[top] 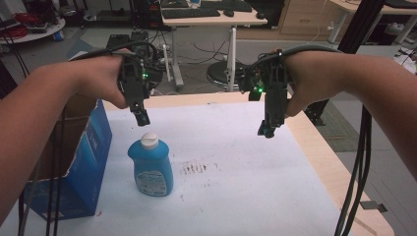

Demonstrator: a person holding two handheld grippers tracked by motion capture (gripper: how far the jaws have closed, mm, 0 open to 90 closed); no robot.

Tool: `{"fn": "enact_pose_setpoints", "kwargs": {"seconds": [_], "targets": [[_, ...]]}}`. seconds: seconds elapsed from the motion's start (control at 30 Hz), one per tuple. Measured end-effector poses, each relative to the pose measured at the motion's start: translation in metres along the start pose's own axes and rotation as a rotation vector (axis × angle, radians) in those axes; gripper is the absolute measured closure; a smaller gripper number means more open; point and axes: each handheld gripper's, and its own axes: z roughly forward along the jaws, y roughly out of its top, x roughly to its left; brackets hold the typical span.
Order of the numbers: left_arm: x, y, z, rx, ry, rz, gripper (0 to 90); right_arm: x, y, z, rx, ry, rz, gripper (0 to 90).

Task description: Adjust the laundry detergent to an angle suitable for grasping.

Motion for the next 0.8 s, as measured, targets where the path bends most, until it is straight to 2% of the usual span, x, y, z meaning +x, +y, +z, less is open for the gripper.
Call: {"fn": "enact_pose_setpoints", "kwargs": {"seconds": [0.17, 0.27, 0.53, 0.63, 0.8], "targets": [[-0.003, 0.001, 0.001, 0.018, 0.009, 0.008, 1.7, 0.001, -0.002, 0.000, -0.002, -0.005, 0.007, 2.1], [-0.004, -0.001, -0.001, 0.024, 0.017, -0.003, 1.7, 0.003, -0.002, 0.000, 0.003, -0.009, -0.001, 2.1], [-0.005, -0.003, -0.004, 0.017, 0.035, -0.025, 1.7, 0.008, -0.002, -0.002, 0.011, -0.015, -0.011, 2.1], [-0.007, -0.002, -0.006, 0.008, 0.035, -0.024, 1.7, 0.010, 0.000, -0.002, 0.006, -0.021, -0.017, 2.1], [-0.007, 0.001, -0.004, 0.021, 0.036, -0.019, 1.7, 0.011, 0.002, -0.002, 0.011, -0.024, -0.027, 2.1]]}}
